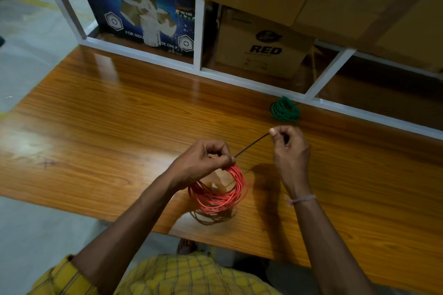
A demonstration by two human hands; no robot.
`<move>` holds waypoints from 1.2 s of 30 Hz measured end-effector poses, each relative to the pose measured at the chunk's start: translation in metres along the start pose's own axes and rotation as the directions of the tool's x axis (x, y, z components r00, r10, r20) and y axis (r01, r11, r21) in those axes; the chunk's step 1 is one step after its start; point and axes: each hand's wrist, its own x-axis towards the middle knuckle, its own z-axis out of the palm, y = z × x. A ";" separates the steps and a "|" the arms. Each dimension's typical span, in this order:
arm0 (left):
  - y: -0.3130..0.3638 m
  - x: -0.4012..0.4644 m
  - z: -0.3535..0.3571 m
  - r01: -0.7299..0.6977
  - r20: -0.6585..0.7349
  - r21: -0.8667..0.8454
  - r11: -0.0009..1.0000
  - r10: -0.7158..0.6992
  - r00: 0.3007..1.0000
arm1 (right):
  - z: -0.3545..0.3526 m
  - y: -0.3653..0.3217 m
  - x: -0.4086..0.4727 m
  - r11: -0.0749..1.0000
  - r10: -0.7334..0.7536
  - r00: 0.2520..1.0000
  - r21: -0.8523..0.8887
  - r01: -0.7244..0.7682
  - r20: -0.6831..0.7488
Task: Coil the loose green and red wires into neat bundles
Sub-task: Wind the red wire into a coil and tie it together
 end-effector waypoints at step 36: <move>-0.005 0.026 0.027 0.211 -0.054 -0.195 0.958 -0.226 0.973 | 0.040 0.012 0.020 0.781 0.332 0.843 0.378 -0.497 0.422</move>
